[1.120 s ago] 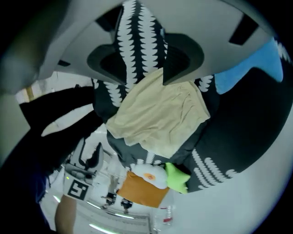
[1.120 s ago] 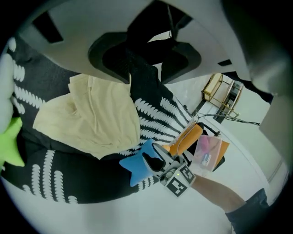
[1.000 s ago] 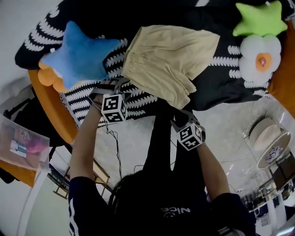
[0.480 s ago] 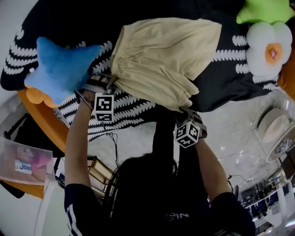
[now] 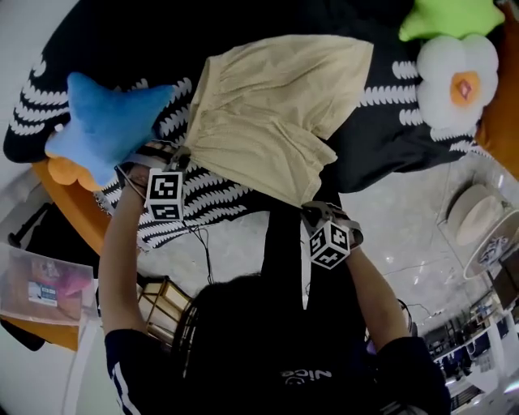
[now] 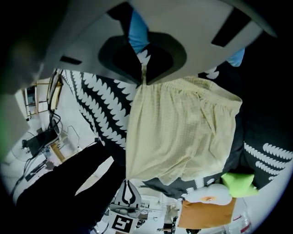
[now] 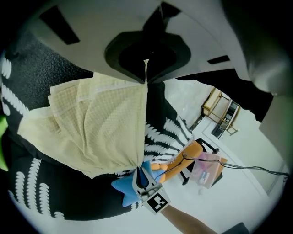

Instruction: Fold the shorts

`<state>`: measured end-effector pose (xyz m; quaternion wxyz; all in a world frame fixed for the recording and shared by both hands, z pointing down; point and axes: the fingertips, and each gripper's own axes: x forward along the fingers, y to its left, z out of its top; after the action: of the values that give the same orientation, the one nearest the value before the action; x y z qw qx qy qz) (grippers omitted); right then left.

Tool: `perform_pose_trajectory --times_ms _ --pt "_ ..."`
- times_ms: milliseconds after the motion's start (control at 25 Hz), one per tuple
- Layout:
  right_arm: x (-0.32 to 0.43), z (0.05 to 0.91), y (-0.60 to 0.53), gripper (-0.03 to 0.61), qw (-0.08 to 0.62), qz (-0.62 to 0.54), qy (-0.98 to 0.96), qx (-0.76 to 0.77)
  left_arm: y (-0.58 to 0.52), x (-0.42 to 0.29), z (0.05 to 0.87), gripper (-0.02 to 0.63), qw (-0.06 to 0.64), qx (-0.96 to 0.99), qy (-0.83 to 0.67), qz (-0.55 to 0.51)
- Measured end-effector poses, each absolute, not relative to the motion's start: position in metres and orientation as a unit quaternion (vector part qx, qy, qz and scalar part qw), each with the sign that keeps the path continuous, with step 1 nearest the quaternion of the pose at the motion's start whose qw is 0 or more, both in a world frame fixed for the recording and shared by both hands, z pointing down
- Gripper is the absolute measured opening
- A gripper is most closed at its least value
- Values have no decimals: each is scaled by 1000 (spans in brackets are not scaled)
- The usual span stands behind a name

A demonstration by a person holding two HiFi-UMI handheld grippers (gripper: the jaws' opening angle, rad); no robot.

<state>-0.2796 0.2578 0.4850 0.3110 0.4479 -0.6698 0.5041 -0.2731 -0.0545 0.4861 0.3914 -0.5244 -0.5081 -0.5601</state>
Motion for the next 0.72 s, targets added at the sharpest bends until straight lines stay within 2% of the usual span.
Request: perform_pose_trajectory --times_ms 520,720 --pt "-363 412 247 23 189 577 -703 370 -69 -320 441 31 357 -482 -520 -608" --pt "-370 408 252 23 177 593 -698 359 -67 -342 440 31 330 -484 -515 -626"
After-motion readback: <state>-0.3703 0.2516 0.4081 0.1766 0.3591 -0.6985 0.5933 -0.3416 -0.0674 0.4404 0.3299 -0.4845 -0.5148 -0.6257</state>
